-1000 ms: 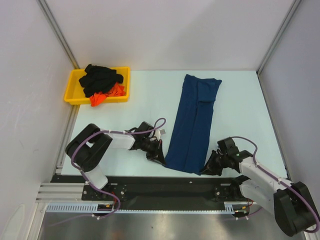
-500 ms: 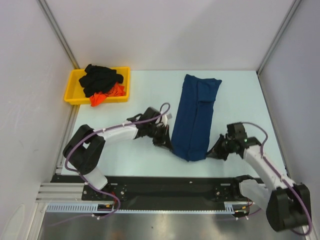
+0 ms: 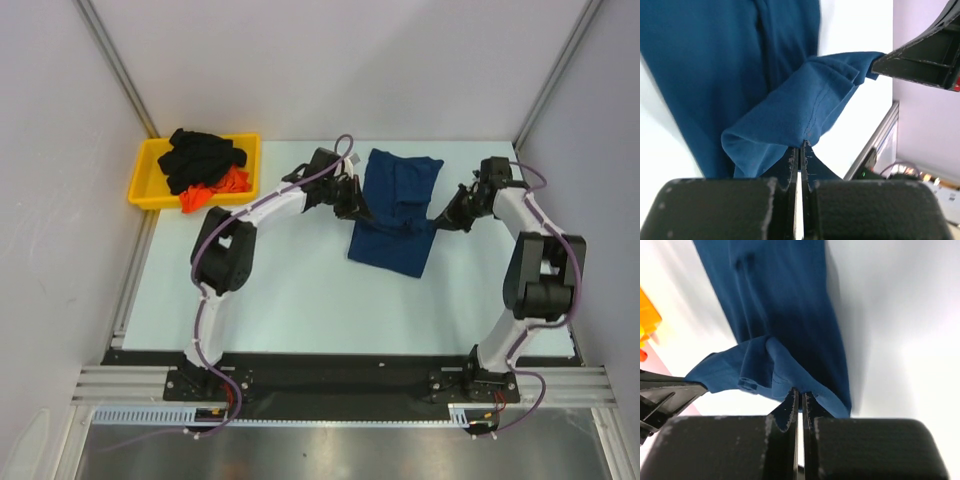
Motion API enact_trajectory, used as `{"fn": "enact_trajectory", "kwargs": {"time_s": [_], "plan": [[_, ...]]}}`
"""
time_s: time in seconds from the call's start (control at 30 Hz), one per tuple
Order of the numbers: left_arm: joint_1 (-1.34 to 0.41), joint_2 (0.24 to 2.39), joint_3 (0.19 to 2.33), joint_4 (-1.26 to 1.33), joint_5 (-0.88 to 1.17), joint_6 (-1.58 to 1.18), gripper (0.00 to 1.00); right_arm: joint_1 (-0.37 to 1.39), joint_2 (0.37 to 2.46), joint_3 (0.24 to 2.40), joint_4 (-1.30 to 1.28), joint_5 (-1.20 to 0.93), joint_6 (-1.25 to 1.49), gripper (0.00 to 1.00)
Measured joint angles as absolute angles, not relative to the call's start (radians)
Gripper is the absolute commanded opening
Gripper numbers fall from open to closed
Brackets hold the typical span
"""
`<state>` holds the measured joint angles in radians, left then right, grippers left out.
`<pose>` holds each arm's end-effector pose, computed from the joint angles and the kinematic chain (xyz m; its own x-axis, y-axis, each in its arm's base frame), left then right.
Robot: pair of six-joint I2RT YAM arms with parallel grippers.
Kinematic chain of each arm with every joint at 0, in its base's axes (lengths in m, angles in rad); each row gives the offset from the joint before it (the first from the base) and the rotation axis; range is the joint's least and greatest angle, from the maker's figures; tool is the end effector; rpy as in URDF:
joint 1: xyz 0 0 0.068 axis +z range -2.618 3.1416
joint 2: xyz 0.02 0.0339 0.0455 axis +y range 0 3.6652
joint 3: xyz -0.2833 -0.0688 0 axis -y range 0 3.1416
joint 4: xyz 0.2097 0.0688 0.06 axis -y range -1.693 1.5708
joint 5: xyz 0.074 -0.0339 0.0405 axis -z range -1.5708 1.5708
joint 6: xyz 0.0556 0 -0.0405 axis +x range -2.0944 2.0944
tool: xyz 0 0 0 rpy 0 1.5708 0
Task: Fold and stack the t-shirts
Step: Fold the tshirt
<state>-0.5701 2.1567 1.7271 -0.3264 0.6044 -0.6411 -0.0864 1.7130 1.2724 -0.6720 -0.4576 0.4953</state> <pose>0.3865 -0.2853 0.2346 -0.9366 0.0159 -0.3500 0.2895 0.5978 -0.7476 0.3311 -0.0040 0.2477 -0.8419 0.5009 -0.2008 0.3215 0.7644 0.5588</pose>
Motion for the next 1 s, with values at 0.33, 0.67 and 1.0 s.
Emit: {"fn": "enact_trajectory", "kwargs": {"time_s": [0.33, 0.67, 1.0], "plan": [[-0.513, 2.327, 1.907, -0.313, 0.616, -0.745, 0.00, -0.113, 1.961, 1.469, -0.671, -0.532, 0.444, 0.00], [-0.487, 2.384, 1.958, -0.271, 0.620, -0.802, 0.00, -0.113, 2.024, 1.552, -0.691, -0.568, 0.425, 0.00], [-0.482, 2.491, 2.097, -0.316, 0.630, -0.804, 0.35, -0.115, 2.100, 1.625, -0.720, -0.575, 0.417, 0.13]]}}
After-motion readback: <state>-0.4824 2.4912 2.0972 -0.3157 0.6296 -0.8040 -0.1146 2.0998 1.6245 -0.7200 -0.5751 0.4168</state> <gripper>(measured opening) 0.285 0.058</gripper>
